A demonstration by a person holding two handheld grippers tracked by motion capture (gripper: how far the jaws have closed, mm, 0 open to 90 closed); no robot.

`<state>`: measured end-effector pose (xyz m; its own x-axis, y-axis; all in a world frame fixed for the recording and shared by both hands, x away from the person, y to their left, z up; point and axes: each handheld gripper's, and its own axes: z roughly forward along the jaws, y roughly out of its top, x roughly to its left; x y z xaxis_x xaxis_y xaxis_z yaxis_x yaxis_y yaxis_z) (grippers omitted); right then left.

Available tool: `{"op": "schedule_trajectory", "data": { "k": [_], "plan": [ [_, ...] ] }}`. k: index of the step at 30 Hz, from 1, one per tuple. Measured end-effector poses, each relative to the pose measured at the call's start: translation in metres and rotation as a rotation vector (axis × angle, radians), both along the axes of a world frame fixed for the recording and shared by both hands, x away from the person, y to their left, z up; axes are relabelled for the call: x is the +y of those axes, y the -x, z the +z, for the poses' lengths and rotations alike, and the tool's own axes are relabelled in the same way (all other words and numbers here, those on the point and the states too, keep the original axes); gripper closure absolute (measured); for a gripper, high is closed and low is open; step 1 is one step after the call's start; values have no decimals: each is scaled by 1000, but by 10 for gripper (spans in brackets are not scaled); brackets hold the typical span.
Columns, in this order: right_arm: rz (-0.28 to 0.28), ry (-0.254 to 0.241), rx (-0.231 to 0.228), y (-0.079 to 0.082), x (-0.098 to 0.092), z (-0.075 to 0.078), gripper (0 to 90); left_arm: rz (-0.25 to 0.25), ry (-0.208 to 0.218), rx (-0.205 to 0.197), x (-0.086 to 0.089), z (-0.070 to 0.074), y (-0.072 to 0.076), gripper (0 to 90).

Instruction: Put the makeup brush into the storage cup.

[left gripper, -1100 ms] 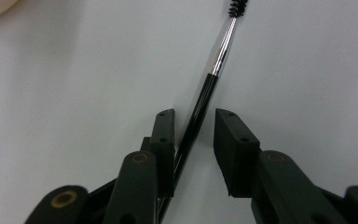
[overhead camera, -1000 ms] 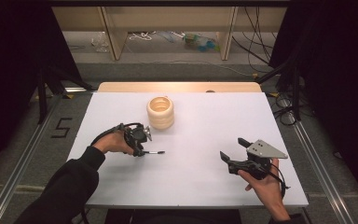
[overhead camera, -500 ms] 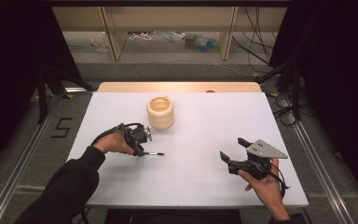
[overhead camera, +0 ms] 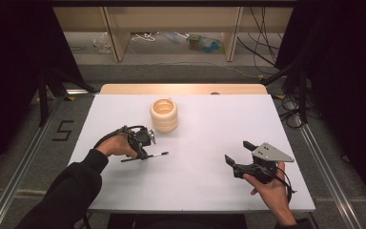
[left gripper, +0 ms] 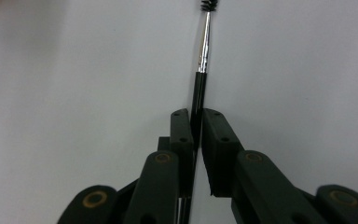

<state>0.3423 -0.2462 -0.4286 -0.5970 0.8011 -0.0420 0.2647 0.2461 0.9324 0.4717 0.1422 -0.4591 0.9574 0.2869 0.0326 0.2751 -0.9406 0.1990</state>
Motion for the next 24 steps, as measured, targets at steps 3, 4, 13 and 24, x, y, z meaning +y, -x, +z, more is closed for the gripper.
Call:
{"op": "schedule_trajectory", "data": {
  "k": [3,4,13,24],
  "plan": [
    [0,0,-1,0,0,0,187,4,-7,8,0,0,-1,835],
    [1,1,0,0,0,0,187,7,-7,9,-1,0,-1,836],
    [2,1,-2,0,0,0,187,20,-15,17,-3,0,-2,852],
    [3,2,-1,0,0,0,187,24,-17,14,-3,1,-1,854]
  ]
}}
